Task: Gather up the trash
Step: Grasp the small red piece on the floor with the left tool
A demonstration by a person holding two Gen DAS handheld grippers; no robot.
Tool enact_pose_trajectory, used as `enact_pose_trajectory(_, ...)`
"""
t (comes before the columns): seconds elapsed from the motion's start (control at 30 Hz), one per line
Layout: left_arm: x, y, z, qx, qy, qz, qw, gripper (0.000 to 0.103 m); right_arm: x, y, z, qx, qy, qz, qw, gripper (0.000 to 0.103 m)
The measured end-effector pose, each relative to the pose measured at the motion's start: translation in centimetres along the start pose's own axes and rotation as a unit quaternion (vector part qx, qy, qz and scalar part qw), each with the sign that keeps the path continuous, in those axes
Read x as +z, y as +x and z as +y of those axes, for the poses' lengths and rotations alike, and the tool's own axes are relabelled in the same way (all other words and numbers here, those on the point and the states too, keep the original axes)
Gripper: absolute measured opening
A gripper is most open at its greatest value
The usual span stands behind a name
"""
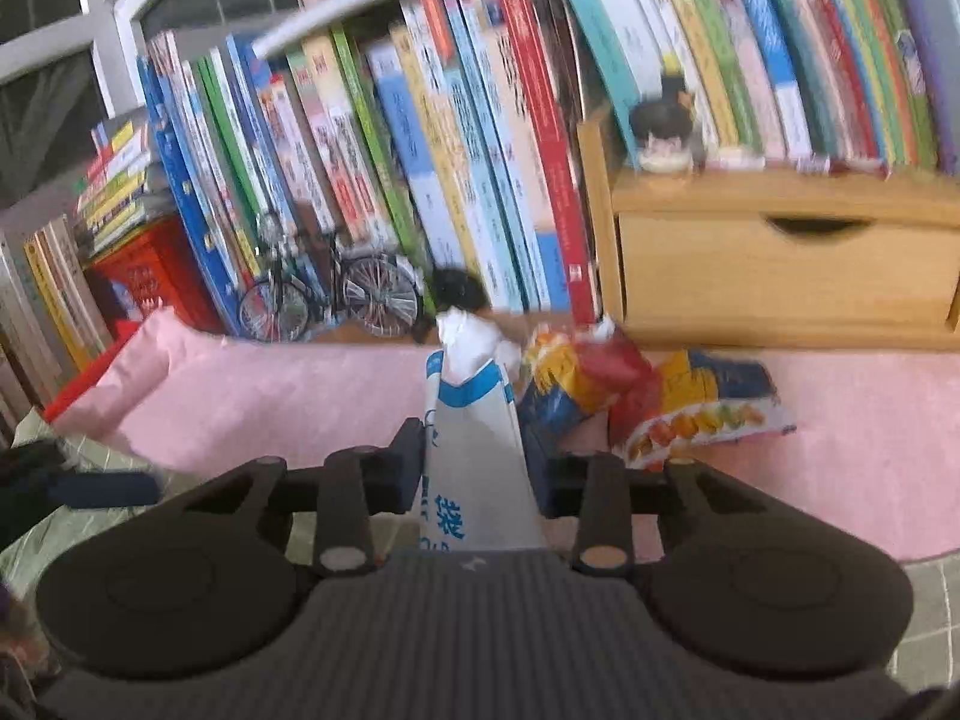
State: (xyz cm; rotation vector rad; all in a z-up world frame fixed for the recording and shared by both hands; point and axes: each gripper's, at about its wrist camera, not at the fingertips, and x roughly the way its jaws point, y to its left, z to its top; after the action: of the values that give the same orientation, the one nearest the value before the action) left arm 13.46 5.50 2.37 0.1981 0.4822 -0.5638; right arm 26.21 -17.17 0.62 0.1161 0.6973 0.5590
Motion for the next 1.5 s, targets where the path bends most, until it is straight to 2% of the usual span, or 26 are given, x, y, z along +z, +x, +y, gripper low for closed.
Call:
enact_pose_trajectory(0.07, -0.2, 1.2, -0.6, -0.036, 0.058, -0.001, 0.9977, 0.086, 0.1, -0.3, -0.5, -0.007, 0.011, -0.007, 1.0, 0.04)
enact_pose_trajectory(0.13, -0.7, 2.1, -0.6, -0.079, 0.098, -0.005, 0.992, 0.083, 0.4, -0.9, -1.3, 0.004, 0.03, -0.017, 0.999, 0.041)
enact_pose_trajectory(0.17, -0.8, 2.6, -0.3, -0.097, 0.104, -0.001, 0.9898, 0.083, 0.5, -1.2, -1.6, 0.008, 0.038, -0.023, 0.999, 0.041)
enact_pose_trajectory(0.3, -0.3, 4.1, 2.5, -0.154, 0.067, 0.023, 0.9855, 0.083, 1.4, -3.0, -2.1, 0.008, 0.047, -0.052, 0.997, 0.046)
enact_pose_trajectory(0.4, 0.2, 5.1, 4.0, -0.175, 0.103, 0.026, 0.9789, 0.083, 1.8, -3.7, -2.5, 0.012, 0.054, -0.065, 0.996, 0.047)
enact_pose_trajectory(0.53, 0.2, 7.7, 4.8, -0.215, 0.117, 0.078, 0.9664, 0.075, 2.2, -4.2, -3.0, 0.015, 0.063, -0.075, 0.995, 0.048)
enact_pose_trajectory(0.67, 0.4, 8.2, 5.6, -0.227, 0.089, 0.074, 0.9669, 0.064, 2.5, -5.0, -3.3, 0.015, 0.067, -0.088, 0.994, 0.049)
enact_pose_trajectory(0.77, 0.3, 8.2, 4.9, -0.238, 0.111, 0.076, 0.9619, 0.059, 2.6, -5.5, -3.5, 0.019, 0.07, -0.096, 0.993, 0.051)
enact_pose_trajectory(0.8, 0.3, 8.3, 4.7, -0.237, 0.121, 0.074, 0.9612, 0.058, 2.7, -5.7, -3.5, 0.019, 0.07, -0.098, 0.993, 0.051)
enact_pose_trajectory(0.87, 0.3, 8.2, 4.7, -0.235, 0.125, 0.07, 0.9614, 0.044, 2.7, -5.8, -3.5, 0.016, 0.069, -0.1, 0.992, 0.051)
enact_pose_trajectory(0.9, 0.3, 8.1, 4.7, -0.232, 0.127, 0.067, 0.9622, 0.042, 2.8, -5.8, -3.5, 0.016, 0.069, -0.101, 0.992, 0.051)
enact_pose_trajectory(1.03, 0.1, 7.3, 3.9, -0.21, 0.146, 0.054, 0.9652, 0.042, 2.9, -5.8, -3.2, 0.018, 0.068, -0.101, 0.992, 0.051)
enact_pose_trajectory(1.17, -0.2, 6.6, 3.0, -0.164, 0.15, 0.04, 0.9742, 0.041, 3.1, -6.2, -2.3, 0.024, 0.054, -0.108, 0.992, 0.051)
enact_pose_trajectory(1.37, -1.0, 2.9, 1.2, -0.089, 0.089, 0.003, 0.992, 0.041, 3.7, -6.5, -0.5, 0.036, 0.034, -0.109, 0.993, 0.051)
enact_pose_trajectory(1.5, -1.3, -0.9, -0.2, -0.04, 0.043, -0.004, 0.9983, 0.041, 3.5, -7.2, 1.9, 0.021, -0.003, -0.106, 0.994, 0.054)
